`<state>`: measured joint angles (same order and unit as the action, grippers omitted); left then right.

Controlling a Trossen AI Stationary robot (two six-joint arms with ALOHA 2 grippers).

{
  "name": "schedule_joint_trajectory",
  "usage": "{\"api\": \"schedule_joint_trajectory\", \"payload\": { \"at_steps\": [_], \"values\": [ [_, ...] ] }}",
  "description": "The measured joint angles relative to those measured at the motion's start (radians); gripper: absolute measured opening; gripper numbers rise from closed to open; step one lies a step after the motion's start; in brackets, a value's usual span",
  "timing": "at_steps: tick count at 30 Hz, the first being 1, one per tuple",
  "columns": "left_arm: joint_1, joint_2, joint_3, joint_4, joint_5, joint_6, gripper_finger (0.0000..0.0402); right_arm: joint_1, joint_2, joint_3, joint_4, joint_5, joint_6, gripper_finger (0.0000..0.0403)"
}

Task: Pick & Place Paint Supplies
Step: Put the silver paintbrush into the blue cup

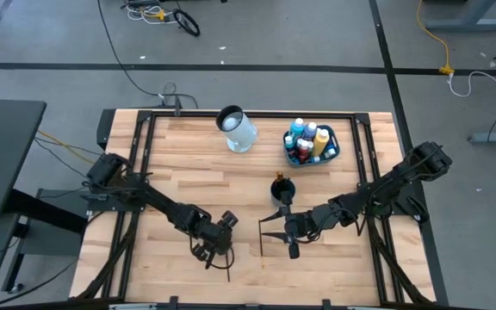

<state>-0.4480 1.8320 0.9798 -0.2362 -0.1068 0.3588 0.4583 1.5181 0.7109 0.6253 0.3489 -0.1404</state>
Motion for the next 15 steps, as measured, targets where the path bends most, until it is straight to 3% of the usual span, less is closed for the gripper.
{"api": "schedule_joint_trajectory", "payload": {
  "at_steps": [4, 12, 15],
  "values": [
    [0.005, 0.002, 0.001, -0.029, 0.077, -0.031, 0.0146, 0.000, 0.000, 0.000, -0.004, 0.000, 0.001, 0.0169],
    [0.011, 0.004, -0.001, -0.060, 0.123, -0.114, 0.0024, 0.000, 0.000, 0.000, -0.005, 0.000, 0.001, 0.0169],
    [0.011, 0.004, -0.001, -0.063, 0.120, -0.116, 0.0013, 0.000, 0.000, 0.000, -0.005, 0.000, 0.001, 0.0169]
  ]
}}
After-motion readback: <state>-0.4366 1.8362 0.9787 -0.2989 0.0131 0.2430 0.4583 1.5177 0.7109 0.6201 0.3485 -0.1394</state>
